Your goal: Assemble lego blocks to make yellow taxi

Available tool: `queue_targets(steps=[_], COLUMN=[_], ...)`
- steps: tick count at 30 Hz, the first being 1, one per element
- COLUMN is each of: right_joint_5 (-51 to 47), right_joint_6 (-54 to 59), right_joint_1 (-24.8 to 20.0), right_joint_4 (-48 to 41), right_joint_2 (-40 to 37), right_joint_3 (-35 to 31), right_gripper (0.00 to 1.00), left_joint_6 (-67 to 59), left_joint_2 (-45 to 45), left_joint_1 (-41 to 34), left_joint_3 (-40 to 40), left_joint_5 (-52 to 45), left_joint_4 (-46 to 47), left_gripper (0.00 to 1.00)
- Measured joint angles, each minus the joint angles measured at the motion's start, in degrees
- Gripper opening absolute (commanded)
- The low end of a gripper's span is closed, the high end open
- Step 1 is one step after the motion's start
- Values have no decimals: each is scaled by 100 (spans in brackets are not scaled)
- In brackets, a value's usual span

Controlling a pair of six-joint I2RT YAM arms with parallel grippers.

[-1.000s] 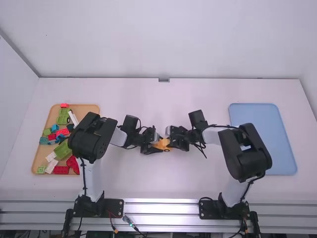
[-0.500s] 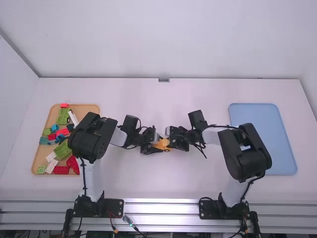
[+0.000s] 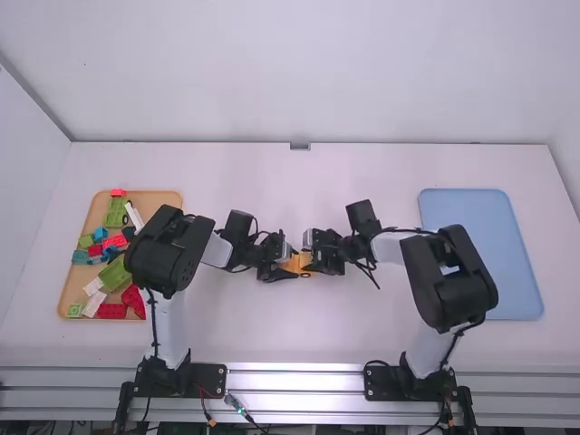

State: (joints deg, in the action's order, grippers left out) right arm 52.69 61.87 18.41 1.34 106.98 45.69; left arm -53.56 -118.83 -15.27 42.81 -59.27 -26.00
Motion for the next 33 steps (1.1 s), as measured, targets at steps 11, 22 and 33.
queue_targets(steps=[11, 22, 33], right_joint_5=[573, -210, -863], right_joint_6=[85, 109, -170], right_joint_1=[-380, 66, 330], right_joint_4=[-302, -426, -592], right_joint_2=[0, 0, -103], right_joint_3=[44, 109, 256], right_gripper=[0, 0, 0], left_joint_6=[2, -4, 20], left_joint_2=[0, 0, 0], left_joint_1=[0, 0, 15], left_joint_3=[0, 0, 0], left_joint_5=[0, 24, 144], left_joint_4=[2, 15, 0], left_gripper=[60, 60, 59])
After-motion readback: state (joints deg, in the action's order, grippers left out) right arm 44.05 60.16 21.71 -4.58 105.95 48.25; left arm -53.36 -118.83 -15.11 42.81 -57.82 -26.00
